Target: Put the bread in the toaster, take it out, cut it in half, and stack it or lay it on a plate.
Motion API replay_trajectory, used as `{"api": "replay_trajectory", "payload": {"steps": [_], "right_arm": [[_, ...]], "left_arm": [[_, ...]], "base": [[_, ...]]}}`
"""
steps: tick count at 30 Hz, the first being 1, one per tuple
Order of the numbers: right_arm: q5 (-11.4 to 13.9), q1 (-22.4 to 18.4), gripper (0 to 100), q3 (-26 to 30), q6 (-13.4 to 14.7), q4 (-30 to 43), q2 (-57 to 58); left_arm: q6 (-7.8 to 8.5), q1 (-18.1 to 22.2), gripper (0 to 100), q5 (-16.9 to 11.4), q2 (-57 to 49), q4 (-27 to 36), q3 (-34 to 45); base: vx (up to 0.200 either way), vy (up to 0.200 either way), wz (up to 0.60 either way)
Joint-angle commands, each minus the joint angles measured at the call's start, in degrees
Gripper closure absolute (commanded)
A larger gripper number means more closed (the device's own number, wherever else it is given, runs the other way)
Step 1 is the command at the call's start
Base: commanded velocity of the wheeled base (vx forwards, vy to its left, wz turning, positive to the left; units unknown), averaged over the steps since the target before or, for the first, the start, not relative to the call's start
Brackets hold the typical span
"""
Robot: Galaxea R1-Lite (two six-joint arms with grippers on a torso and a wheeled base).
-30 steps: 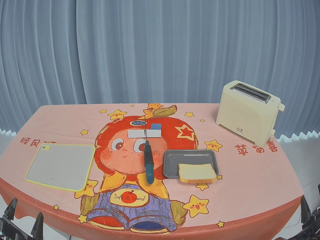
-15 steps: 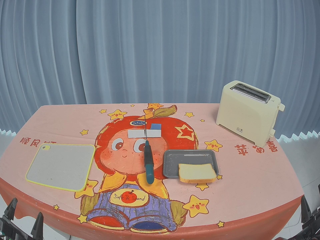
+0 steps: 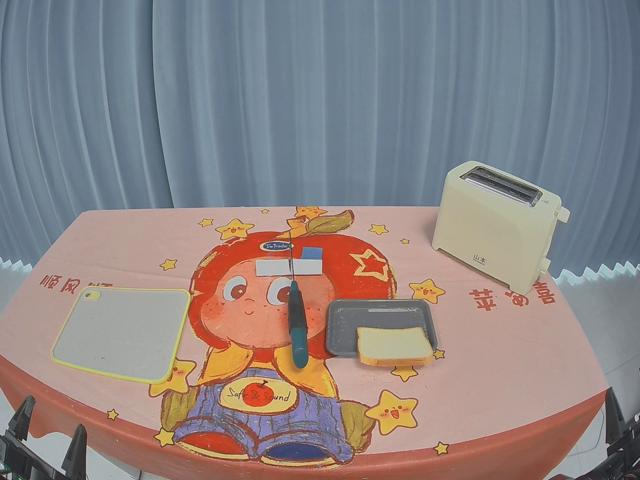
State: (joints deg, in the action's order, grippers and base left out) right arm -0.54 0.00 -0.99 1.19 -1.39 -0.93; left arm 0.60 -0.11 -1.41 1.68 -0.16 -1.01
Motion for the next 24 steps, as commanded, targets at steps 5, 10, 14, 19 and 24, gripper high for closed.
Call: {"api": "replay_trajectory", "payload": {"steps": [5,10,14,19,24], "right_arm": [[0.1,0.0,0,1.0,-0.1,-8.4,0.9],[0.4,0.0,0,1.0,-0.5,-8.3,0.9],[0.9,0.0,0,1.0,-1.2,-8.0,0.9],[4.9,0.1,0,-0.5,1.5,-7.6,0.9],[8.9,0.2,0,-4.3,7.2,-0.1,0.7]], "left_arm": [[0.02,0.0,0,0.0,0.0,0.0,1.0],[0.02,0.0,0,0.0,0.0,0.0,1.0],[0.02,0.0,0,0.0,0.0,0.0,1.0],[0.02,0.0,0,0.0,0.0,0.0,1.0],[0.02,0.0,0,0.0,0.0,0.0,1.0]], "base": [[0.000,0.000,0.00],[0.000,0.000,0.00],[0.000,0.000,0.00],[0.000,0.000,0.00],[0.000,0.000,0.00]]}}
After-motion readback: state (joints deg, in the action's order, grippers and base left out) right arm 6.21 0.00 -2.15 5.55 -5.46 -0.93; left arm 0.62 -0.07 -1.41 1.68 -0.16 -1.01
